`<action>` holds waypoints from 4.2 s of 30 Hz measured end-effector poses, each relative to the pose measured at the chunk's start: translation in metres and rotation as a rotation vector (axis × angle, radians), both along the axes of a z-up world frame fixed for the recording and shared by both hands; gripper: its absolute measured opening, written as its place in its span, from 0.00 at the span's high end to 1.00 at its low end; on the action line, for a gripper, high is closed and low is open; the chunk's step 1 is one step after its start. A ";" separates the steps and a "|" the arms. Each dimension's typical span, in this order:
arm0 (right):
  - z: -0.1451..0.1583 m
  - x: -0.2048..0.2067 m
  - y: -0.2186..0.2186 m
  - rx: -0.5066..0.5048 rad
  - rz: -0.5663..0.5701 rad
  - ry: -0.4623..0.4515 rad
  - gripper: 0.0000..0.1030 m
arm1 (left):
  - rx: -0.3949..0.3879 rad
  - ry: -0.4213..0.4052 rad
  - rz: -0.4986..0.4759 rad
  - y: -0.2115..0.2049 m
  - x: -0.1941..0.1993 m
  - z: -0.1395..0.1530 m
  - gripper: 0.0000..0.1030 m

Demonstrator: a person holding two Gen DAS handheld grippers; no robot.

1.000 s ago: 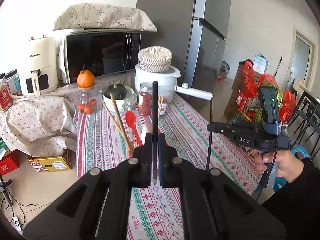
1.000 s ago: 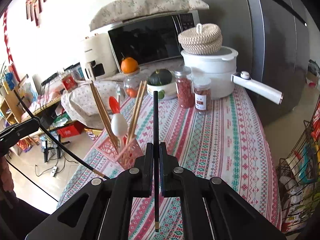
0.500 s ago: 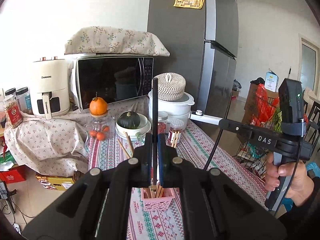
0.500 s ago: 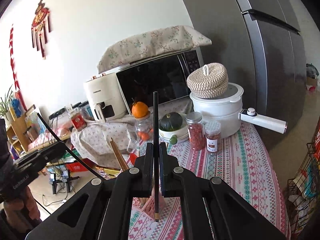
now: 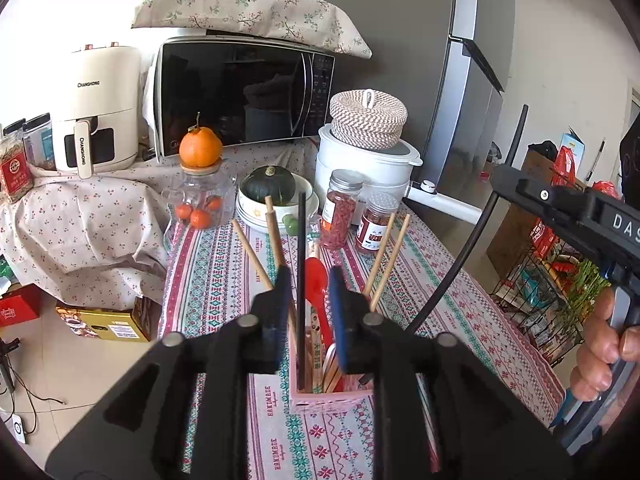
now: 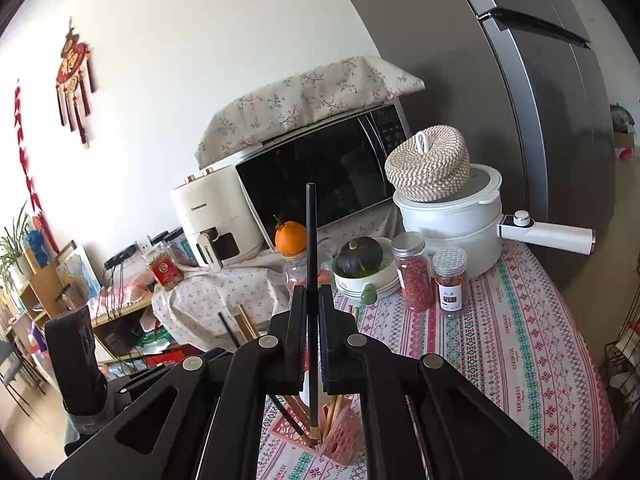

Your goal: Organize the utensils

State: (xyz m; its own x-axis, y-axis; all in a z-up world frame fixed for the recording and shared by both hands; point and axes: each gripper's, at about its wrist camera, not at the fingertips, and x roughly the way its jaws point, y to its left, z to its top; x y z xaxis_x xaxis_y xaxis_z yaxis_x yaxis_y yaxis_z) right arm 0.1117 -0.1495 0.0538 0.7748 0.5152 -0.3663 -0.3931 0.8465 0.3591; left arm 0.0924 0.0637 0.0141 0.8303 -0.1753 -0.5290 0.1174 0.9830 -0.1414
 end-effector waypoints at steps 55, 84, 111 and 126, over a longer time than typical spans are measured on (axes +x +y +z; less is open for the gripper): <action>-0.050 -0.082 -0.030 -0.428 -0.205 0.291 0.00 | 0.099 0.196 0.143 -0.033 -0.090 -0.015 0.01; -0.050 -0.083 -0.032 -0.412 -0.220 0.301 0.00 | 0.108 0.196 0.136 -0.037 -0.090 -0.016 0.01; -0.050 -0.082 -0.032 -0.414 -0.222 0.303 0.00 | 0.133 0.195 0.158 -0.037 -0.089 -0.016 0.01; -0.052 -0.083 -0.033 -0.413 -0.224 0.307 0.00 | 0.123 0.193 0.148 -0.040 -0.089 -0.015 0.01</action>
